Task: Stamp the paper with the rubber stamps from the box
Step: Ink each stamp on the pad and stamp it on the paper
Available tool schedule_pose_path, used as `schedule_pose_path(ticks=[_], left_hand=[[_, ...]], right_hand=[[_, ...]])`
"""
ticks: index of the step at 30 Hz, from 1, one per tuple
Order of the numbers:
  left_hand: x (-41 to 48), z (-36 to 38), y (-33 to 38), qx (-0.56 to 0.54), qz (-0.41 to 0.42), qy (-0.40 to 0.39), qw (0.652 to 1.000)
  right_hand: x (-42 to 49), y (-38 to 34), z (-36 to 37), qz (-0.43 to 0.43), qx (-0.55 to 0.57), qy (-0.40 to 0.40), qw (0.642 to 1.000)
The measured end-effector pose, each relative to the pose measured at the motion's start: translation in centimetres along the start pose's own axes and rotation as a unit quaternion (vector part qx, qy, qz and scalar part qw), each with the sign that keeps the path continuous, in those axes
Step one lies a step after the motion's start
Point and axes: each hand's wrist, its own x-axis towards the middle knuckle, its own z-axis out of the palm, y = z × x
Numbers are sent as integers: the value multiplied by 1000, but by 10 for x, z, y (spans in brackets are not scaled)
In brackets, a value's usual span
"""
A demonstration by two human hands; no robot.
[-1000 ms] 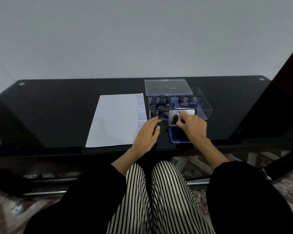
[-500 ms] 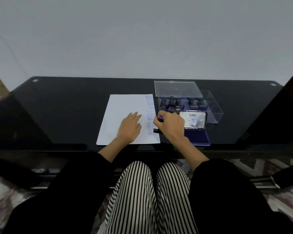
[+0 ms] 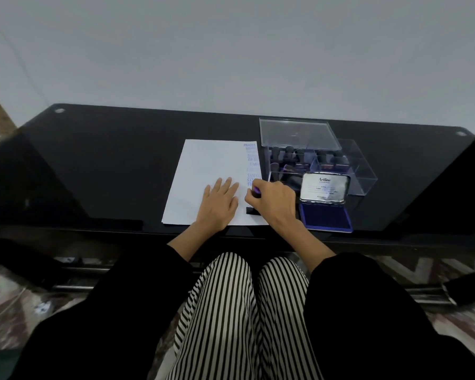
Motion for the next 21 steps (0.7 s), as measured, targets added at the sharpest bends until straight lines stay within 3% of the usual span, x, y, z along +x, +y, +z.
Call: schedule_pose_path(ticks=[17,21], left_hand=[[0,3,-1,2,5,12,1000],[0,2,-1,8,3,12,1000]], right_hand=[[-4,-5,14,-32,-21,20,999],[-13,-8,18,-35,-15,73,997]])
